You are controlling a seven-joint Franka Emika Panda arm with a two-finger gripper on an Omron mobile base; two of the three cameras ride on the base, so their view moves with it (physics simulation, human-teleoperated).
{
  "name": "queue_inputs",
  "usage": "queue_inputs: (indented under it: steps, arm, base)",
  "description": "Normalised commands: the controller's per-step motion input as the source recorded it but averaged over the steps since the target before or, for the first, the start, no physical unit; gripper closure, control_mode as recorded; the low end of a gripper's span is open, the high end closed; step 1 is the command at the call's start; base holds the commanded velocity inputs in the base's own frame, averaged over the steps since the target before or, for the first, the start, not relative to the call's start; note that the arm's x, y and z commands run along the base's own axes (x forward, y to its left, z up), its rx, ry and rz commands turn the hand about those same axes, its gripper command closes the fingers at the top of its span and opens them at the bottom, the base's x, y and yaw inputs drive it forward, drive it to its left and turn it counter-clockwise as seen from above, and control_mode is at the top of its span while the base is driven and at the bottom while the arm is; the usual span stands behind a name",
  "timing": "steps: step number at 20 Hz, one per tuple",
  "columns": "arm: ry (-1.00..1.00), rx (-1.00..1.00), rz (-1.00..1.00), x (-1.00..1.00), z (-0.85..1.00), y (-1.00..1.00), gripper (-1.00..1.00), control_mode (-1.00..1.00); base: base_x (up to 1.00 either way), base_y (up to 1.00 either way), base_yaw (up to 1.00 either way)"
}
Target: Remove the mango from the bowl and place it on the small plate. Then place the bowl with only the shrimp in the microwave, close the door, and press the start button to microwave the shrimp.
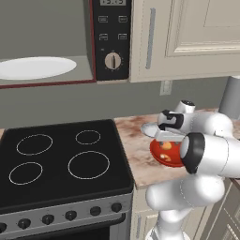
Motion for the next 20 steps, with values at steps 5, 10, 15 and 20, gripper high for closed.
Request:
queue_inputs:
  steps: [5, 10, 15, 20]
  arm:
    - [0.0, 0.0, 0.0, 0.16, -0.09, 0.0, -1.0, -1.0]
    - [0.0, 0.0, 0.0, 0.13, -0.1, 0.0, -1.0, -1.0]
    - [0.0, 0.0, 0.0, 0.08, -0.14, 0.0, -1.0, -1.0]
    - [0.0, 0.0, 0.0, 0.03, -0.17, 0.0, -1.0, -1.0]
  base:
    - [0.0, 0.0, 0.0]
    - [0.0, 0.0, 0.0]
    - [0.0, 0.0, 0.0]
    - [0.0, 0.0, 0.0]
